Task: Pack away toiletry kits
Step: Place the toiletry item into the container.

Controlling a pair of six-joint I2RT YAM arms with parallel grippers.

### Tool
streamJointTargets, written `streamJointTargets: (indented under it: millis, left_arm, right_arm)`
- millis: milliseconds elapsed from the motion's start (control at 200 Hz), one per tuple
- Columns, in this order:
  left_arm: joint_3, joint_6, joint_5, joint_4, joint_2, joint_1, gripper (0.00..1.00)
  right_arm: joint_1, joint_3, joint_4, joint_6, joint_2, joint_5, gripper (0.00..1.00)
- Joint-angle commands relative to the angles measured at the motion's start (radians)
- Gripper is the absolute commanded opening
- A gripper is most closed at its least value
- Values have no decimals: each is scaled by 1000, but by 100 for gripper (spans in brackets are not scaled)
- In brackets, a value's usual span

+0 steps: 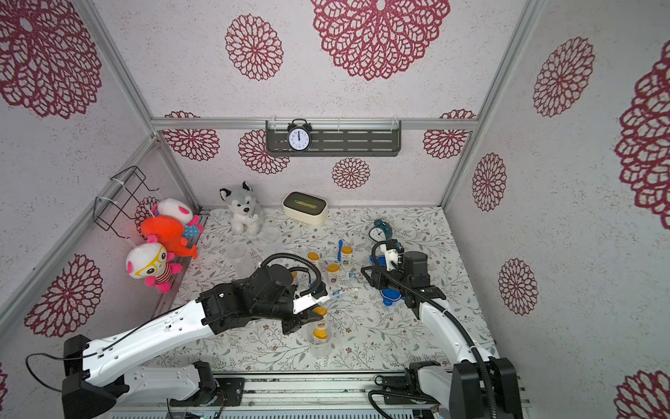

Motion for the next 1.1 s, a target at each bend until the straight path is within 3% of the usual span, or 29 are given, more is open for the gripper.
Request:
streamJointTargets:
  millis: [0,230,645,1096]
  left_arm:
    - [-12,23,-38,15,-7,-26,18]
    - [-55,54,-110,41,-57,-76,15]
    - [-141,168,-140,112,-141,-92,15]
    - [-148,190,-113,134,-184,-101,16]
  right_arm:
    - [-4,-8,44,-16,-13,-48,49]
    - [-4,-19,76,-11,-1,-89,49]
    - [-4,-22,90,-15,9,-115,49]
    - [-4,-20,103,-16,40,-137,49]
